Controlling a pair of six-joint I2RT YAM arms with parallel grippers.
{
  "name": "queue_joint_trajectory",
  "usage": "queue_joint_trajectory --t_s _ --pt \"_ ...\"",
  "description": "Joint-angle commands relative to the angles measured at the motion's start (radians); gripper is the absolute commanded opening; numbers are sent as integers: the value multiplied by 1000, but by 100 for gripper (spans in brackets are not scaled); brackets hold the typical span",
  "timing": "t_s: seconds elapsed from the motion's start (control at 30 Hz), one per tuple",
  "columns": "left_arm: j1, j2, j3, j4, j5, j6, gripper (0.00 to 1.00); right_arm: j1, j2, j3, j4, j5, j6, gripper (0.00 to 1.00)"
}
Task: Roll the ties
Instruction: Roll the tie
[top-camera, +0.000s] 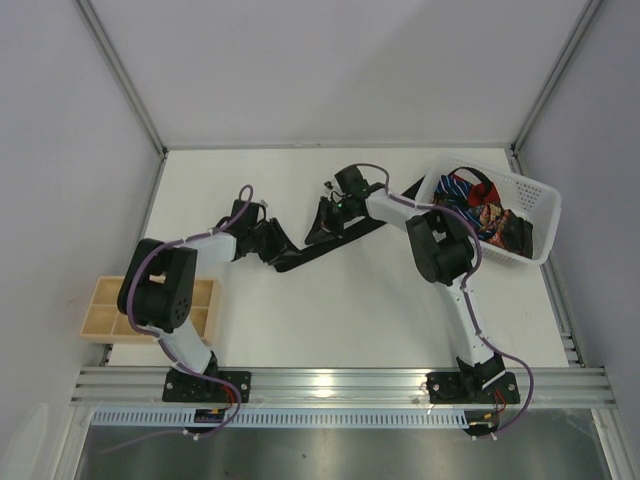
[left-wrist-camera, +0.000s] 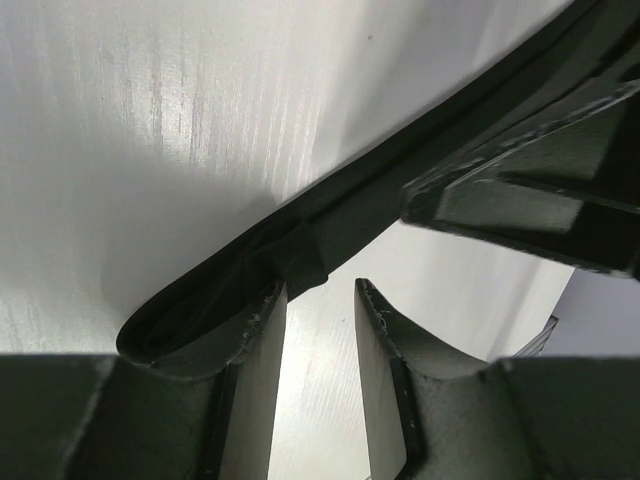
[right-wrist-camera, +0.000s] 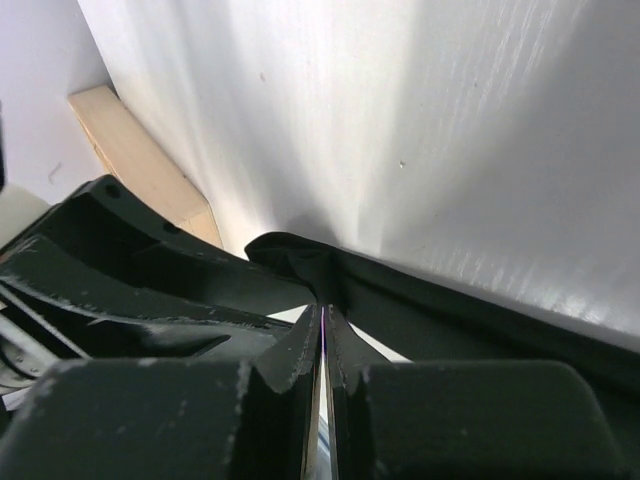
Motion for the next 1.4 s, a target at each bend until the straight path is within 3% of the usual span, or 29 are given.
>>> queue_joint_trajectory --t_s 0.0,0.7,0.9,1.03,1.17,1.37 --pt "-6 -51 -10 40 4 19 38 12 21 37 25 -56 47 8" --pt "24 -169 -9 -32 21 40 37 69 3 29 53 -80 82 8" --pt "113 -218 -16 -114 41 54 36 90 -1 31 53 -89 86 8" --pt "158 -229 10 -163 64 143 36 95 12 26 51 -89 81 8" --pt "164 -248 30 -170 97 226 49 91 34 43 60 -89 79 8" --pt "163 -206 102 -242 108 359 61 80 48 46 57 -86 75 8"
